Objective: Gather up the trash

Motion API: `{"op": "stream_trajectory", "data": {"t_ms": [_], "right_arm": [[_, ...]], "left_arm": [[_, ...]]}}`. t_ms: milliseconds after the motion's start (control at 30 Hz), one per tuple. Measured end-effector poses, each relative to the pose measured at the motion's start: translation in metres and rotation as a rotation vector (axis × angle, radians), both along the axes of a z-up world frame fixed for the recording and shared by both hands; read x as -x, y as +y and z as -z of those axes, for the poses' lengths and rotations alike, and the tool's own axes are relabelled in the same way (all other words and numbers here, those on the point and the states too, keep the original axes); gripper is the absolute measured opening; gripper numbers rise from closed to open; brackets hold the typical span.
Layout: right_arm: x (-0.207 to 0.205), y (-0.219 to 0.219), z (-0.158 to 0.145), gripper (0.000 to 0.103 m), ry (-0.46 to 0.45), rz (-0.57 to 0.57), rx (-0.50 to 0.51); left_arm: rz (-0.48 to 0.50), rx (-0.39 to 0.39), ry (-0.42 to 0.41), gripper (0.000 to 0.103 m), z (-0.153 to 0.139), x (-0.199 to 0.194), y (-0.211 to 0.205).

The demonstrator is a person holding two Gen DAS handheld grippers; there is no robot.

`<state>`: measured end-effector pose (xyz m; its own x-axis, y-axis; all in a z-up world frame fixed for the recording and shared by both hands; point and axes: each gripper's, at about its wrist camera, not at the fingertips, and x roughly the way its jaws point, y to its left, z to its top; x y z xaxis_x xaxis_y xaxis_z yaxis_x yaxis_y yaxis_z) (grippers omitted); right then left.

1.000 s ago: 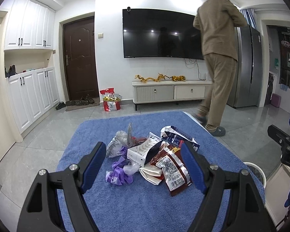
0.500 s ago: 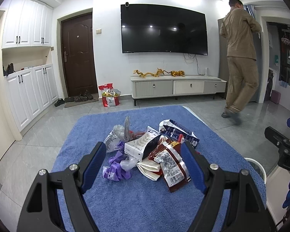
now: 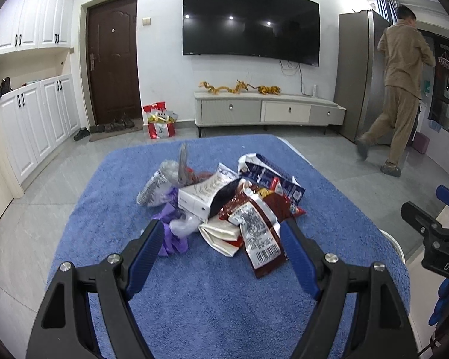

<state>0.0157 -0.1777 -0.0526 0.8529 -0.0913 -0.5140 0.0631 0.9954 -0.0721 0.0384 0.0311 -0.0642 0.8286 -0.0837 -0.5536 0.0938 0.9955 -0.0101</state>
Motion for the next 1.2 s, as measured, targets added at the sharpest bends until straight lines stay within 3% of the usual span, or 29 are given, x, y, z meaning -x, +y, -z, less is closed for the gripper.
{"op": "stream_trajectory", "data": {"t_ms": [1200], "right_arm": [[-0.002, -0.002, 0.017, 0.103, 0.035, -0.013, -0.009]], "left_arm": [[0.013, -0.027, 0.032, 0.079, 0.012, -0.002, -0.011]]}}
